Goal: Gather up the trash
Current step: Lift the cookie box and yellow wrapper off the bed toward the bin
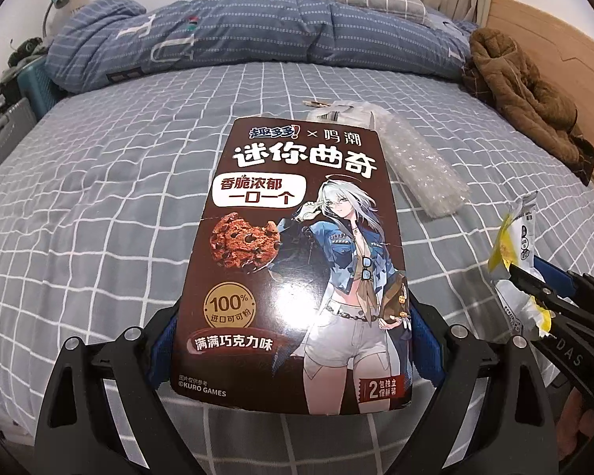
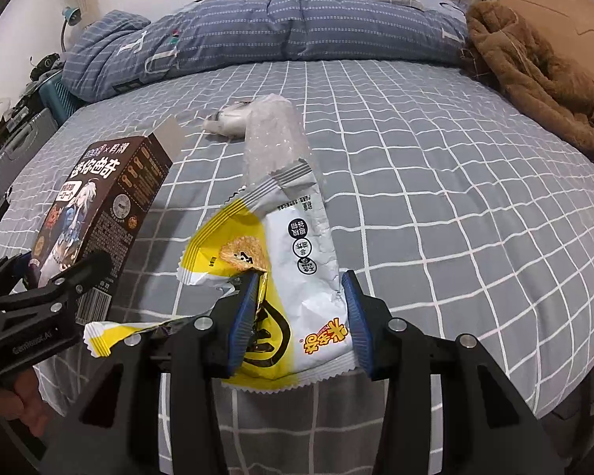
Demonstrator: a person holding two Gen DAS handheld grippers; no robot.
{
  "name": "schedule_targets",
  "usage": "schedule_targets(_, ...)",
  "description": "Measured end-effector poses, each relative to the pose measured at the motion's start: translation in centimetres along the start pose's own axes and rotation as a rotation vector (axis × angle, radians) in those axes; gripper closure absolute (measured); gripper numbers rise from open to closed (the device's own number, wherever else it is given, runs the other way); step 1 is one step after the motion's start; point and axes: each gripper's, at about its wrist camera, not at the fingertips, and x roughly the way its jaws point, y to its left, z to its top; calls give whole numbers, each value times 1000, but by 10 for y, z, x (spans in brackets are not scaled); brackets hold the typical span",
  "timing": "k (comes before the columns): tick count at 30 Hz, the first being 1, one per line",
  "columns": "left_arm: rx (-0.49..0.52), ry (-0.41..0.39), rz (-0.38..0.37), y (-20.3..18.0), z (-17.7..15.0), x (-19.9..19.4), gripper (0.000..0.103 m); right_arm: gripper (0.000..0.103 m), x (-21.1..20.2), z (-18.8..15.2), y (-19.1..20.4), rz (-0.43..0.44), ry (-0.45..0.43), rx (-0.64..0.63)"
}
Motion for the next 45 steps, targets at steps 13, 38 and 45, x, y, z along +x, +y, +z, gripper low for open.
schedule_targets(13, -3, -22, 15, 1, -14, -25, 14, 62, -32, -12, 4, -3, -46, -6)
schedule_targets(38, -43, -35, 12, 10, -58, -79, 14, 62, -87, -42, 26, 11, -105, -51)
schedule_targets(45, -46, -36, 17, 12, -67, -89, 14, 62, -98, -49, 33, 15, -116, -60)
